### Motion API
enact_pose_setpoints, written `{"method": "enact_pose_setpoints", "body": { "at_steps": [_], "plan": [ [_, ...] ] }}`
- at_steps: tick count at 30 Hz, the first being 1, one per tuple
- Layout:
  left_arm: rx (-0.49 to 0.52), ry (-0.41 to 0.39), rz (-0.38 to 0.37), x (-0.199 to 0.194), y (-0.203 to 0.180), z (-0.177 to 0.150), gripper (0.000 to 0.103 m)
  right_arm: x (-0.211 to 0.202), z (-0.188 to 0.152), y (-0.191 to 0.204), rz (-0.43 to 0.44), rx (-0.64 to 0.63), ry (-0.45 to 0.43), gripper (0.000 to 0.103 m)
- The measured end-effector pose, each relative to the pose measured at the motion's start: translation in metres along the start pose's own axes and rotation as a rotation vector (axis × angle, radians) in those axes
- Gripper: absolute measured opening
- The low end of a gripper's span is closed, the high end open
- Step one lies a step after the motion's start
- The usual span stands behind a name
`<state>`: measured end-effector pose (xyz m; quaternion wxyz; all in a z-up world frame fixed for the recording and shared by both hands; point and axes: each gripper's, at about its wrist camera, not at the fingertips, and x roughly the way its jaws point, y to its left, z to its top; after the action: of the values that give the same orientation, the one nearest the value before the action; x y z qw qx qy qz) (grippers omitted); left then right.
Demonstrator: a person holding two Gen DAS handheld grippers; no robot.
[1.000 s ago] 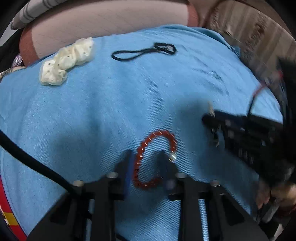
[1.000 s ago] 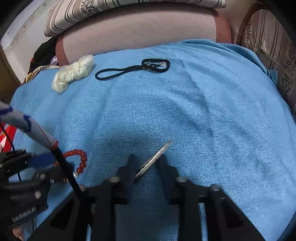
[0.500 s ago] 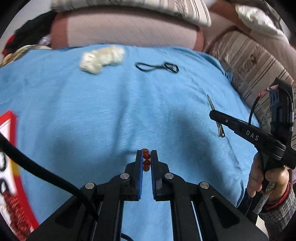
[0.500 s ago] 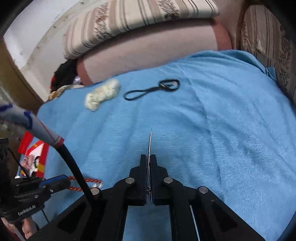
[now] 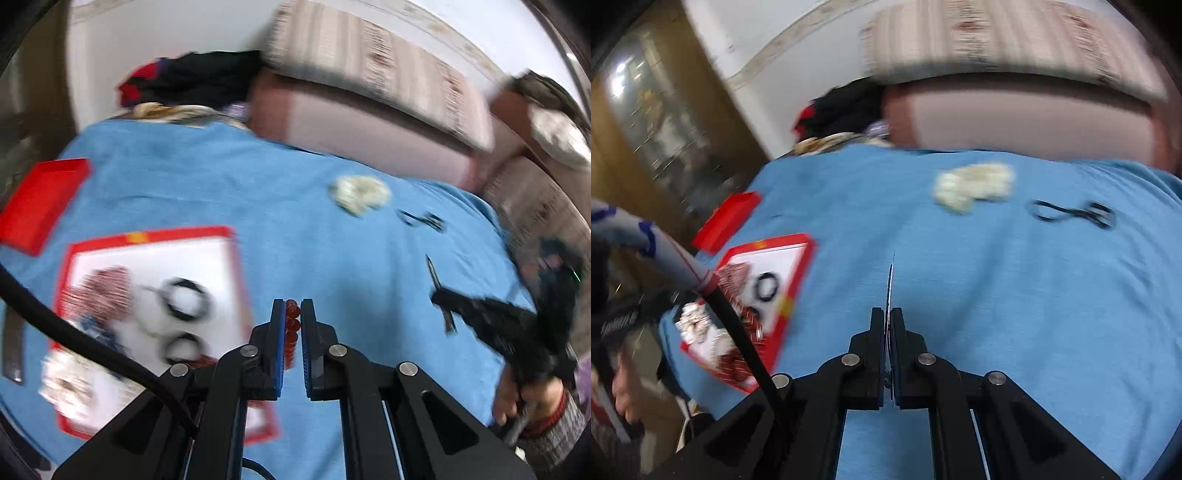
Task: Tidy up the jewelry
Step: 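Carry red bracelet into tray with left tool while right tool places hair clip there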
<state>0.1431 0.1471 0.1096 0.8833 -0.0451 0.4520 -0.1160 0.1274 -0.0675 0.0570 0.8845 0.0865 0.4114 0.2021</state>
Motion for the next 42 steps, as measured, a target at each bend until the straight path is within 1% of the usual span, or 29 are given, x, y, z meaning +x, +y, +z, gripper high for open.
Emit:
{"method": "enact_pose_setpoints", "body": {
  "at_steps": [3,5,8,12,14,17,22,24,25,26,27,28,29,31,36,37,39,41,42],
  "plan": [
    [-0.047,0.008,0.049,0.007,0.041,0.021,0.007,0.030,0.010,0.046,0.072,-0.062,0.030,0.003],
    [-0.063,0.014,0.077,0.018,0.061,0.033,0.007,0.050,0.014,0.073,0.105,-0.111,0.051,0.003],
    [-0.085,0.041,0.098,0.041,0.089,0.047,0.007,0.081,0.016,0.106,0.132,-0.184,0.085,0.003],
    [-0.099,0.083,0.117,0.073,0.116,0.053,0.007,0.126,0.015,0.129,0.140,-0.234,0.149,0.003],
    [-0.111,0.100,0.129,0.090,0.125,0.053,0.007,0.146,0.012,0.133,0.131,-0.244,0.186,0.003],
    [-0.133,0.112,0.150,0.106,0.140,0.050,0.007,0.165,0.006,0.139,0.117,-0.254,0.223,0.003],
    [-0.150,0.114,0.183,0.116,0.154,0.045,0.007,0.183,-0.004,0.139,0.083,-0.277,0.257,0.004],
    [-0.150,0.098,0.198,0.112,0.154,0.043,0.008,0.187,-0.004,0.139,0.076,-0.279,0.259,0.004],
    [-0.148,0.088,0.206,0.109,0.154,0.042,0.013,0.187,-0.004,0.139,0.069,-0.278,0.253,0.004],
    [-0.146,0.078,0.210,0.105,0.153,0.041,0.020,0.187,-0.005,0.138,0.065,-0.279,0.251,0.006],
    [-0.145,0.062,0.211,0.100,0.151,0.040,0.024,0.186,-0.004,0.138,0.067,-0.278,0.251,0.007],
    [-0.143,0.045,0.215,0.094,0.150,0.038,0.031,0.185,-0.003,0.137,0.069,-0.276,0.249,0.010],
    [-0.139,0.032,0.223,0.089,0.148,0.038,0.034,0.183,-0.002,0.137,0.070,-0.275,0.245,0.015],
    [-0.139,0.012,0.227,0.078,0.144,0.034,0.035,0.177,-0.003,0.136,0.064,-0.277,0.232,0.022],
    [-0.142,-0.058,0.246,0.041,0.127,0.024,0.035,0.154,-0.006,0.136,0.064,-0.261,0.197,0.026],
    [-0.140,-0.075,0.253,0.033,0.123,0.022,0.035,0.147,-0.007,0.135,0.062,-0.255,0.189,0.029],
    [-0.129,-0.114,0.282,0.014,0.112,0.015,0.038,0.138,-0.007,0.135,0.060,-0.250,0.175,0.032],
    [-0.121,-0.154,0.306,-0.003,0.102,0.009,0.045,0.123,-0.012,0.135,0.057,-0.249,0.164,0.032],
    [-0.119,-0.169,0.316,-0.009,0.098,0.007,0.047,0.117,-0.014,0.134,0.054,-0.249,0.158,0.032]
  ]
}}
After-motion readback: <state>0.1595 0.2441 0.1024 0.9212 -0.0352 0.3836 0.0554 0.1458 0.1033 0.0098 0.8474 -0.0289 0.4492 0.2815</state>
